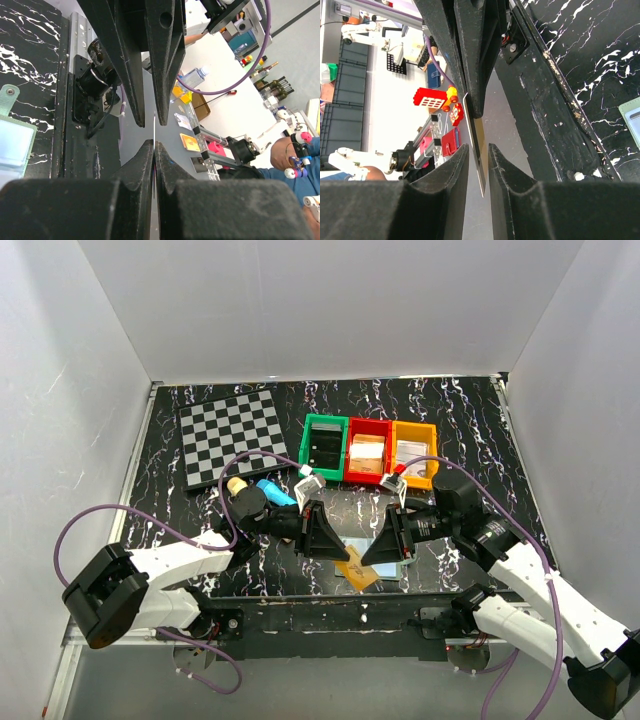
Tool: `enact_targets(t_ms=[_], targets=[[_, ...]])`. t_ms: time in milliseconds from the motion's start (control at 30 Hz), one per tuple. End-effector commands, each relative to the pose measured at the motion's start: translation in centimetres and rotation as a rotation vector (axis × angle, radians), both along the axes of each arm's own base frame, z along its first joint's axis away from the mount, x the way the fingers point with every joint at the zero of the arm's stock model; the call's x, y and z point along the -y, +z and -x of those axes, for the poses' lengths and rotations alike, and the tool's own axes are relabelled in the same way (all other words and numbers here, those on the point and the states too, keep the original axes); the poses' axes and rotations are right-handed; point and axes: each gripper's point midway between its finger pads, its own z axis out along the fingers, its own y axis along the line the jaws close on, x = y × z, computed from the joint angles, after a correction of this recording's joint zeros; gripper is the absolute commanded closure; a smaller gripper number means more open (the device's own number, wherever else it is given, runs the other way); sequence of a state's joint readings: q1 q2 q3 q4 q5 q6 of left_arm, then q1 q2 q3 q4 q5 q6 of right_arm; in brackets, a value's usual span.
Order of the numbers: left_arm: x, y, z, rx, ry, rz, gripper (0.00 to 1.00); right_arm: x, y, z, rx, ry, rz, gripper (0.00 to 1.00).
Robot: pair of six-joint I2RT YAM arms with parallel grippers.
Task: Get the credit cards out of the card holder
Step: Place the credit card in the storage box.
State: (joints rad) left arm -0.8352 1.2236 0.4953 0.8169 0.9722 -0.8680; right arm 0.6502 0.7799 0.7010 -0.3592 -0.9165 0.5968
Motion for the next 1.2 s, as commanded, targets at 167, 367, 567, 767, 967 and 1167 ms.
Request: enact_targets(t_ms=[167,367,567,767,967,1167], targets=[[0.3,1.2,-0.1,0.024,0.003,0.031,1.0,-0.2,1.0,-0.4,0.053,-0.006,-0.024,0.96],[-0.1,0.6,-0.7,0.031,0.062,-0.013,0.54,-0.1,1.5,-1.8,0.083,-0.098,0.008,0.99],[-3.7,1.0,-4.5,0.057,0.367,-0.088,0.52,1.4,3.0,-4.9,0.202,-0.276,0.127,0.99],[-8.6,1.8,-7.3,0.074,0.714,-0.11,0.68,5.1,1.8,-12.9,0.291,-0.622,0.499,0.99],[-9.8,2.7,-7.0,0.075,0.769,-0.039,0.74,6.0,1.1,-19.6,0.614,-0.575,0.718,0.99],[-10.4,2.5,-6.3,0.087,0.77,-0.051,0.74,4.5,2.5,-25.0,0.793,-0.403,0.862,0.99]])
